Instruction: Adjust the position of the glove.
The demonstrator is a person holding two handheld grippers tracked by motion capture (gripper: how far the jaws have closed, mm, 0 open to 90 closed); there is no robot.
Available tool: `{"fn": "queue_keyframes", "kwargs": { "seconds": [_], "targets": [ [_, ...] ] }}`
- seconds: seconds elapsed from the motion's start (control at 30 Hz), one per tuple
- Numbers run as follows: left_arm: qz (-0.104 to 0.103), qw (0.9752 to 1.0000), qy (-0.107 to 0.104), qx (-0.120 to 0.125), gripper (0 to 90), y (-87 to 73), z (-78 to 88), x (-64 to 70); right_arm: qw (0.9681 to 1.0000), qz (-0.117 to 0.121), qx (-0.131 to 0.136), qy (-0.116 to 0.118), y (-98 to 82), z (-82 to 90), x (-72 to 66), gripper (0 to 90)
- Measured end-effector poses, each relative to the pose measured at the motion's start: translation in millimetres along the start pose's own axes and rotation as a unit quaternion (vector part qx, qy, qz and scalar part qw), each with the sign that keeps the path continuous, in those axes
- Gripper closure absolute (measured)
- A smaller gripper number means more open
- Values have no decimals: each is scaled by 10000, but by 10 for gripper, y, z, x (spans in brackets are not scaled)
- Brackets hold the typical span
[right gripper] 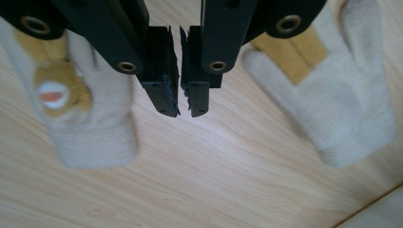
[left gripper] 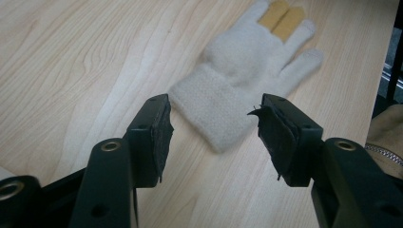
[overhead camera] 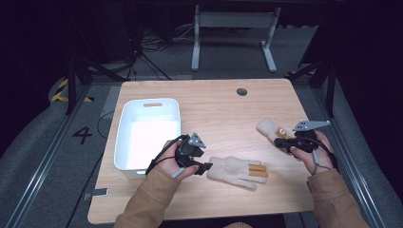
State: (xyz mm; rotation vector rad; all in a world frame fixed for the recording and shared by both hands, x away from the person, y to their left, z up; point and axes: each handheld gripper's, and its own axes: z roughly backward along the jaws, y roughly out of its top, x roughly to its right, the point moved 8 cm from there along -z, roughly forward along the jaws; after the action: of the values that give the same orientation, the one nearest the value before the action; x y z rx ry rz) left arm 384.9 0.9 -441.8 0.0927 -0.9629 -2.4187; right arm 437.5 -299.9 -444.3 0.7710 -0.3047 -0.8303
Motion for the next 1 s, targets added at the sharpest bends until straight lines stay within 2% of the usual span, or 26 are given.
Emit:
{"fn": "queue_keyframes", "kwargs": {
  "seconds": [0.03, 0.07, 0.1, 0.13, 0.17, 0.23, 0.27, 0.3, 0.33, 0.37, 0.4, 0.43, 0.53, 0.57, 0.63, 0.67, 0.73, 0.83, 0.87, 0.93, 1.0],
  "targets": [
    [0, 10000, 0, 0, 444, 0, 0, 0, 10000, 0, 0, 0, 0, 0, 0, 846],
    [0, 10000, -2, -1, 435, 1, 3, 1, 9998, 71, -63, 192, 4, -23, -86, 849],
    [-4, 10000, 8, 10, 435, 5, 3, 1, 9998, 71, -63, 192, 4, -23, -86, 849],
    [-13, 10000, 22, 8, 408, 9, 4, 3, 9989, 239, -120, 394, 19, -53, -208, 857],
    [-26, 10000, 27, 8, 408, 13, 3, 9, 9989, 239, -120, 394, 19, -53, -208, 857],
    [-53, 10000, -14, 11, 396, 22, 3, 32, 9973, 450, -205, 542, 32, -86, -335, 868],
    [-69, 10000, -24, 30, 390, 28, 2, 42, 9947, 629, -292, 758, 38, -123, -477, 871],
    [-78, 10000, -42, 37, 390, 32, 4, 50, 9947, 629, -292, 758, 38, -123, -477, 871],
    [-71, 10000, -45, 49, 387, 34, 6, 56, 9934, 734, -340, 817, 39, -147, -538, 872],
    [-72, 10000, -49, 36, 381, 31, 14, 57, 9900, 885, -478, 991, 26, -197, -666, 876],
    [-72, 10000, -49, 36, 378, 31, 14, 57, 9879, 938, -516, 1126, 22, -224, -735, 876],
    [-71, 10000, -39, 37, 378, 29, 17, 53, 9879, 938, -516, 1126, 22, -224, -735, 876],
    [-65, 10000, -8, 70, 357, 31, 21, 45, 9820, 1020, -629, 1457, 1, -283, -894, 876],
    [-65, 10000, -10, 66, 343, 31, 20, 45, 9783, 1112, -696, 1606, -24, -327, -968, 879],
    [-96, 9999, -2, 73, 338, 44, 6, 44, 9745, 1221, -835, 1686, -73, -379, -1040, 880],
    [-96, 9999, -2, 73, 335, 44, 6, 44, 9745, 1221, -835, 1686, -73, -379, -1040, 880],
    [-106, 9999, -20, 79, 332, 60, -3, 52, 9697, 1345, -975, 1790, -136, -442, -1126, 881],
    [-150, 9999, -34, 74, 329, 74, -23, 64, 9668, 1411, -1110, 1821, -195, -495, -1201, 881],
    [-151, 9999, -50, 63, 328, 76, -27, 71, 9636, 1468, -1173, 1903, -231, -519, -1249, 880],
    [-167, 9998, -49, 71, 327, 83, -35, 74, 9629, 1467, -1185, 1932, -241, -528, -1267, 881],
    [-175, 9998, -58, 60, 325, 88, -42, 78, 9598, 1532, -1226, 2006, -263, -547, -1308, 881]
  ]
}}
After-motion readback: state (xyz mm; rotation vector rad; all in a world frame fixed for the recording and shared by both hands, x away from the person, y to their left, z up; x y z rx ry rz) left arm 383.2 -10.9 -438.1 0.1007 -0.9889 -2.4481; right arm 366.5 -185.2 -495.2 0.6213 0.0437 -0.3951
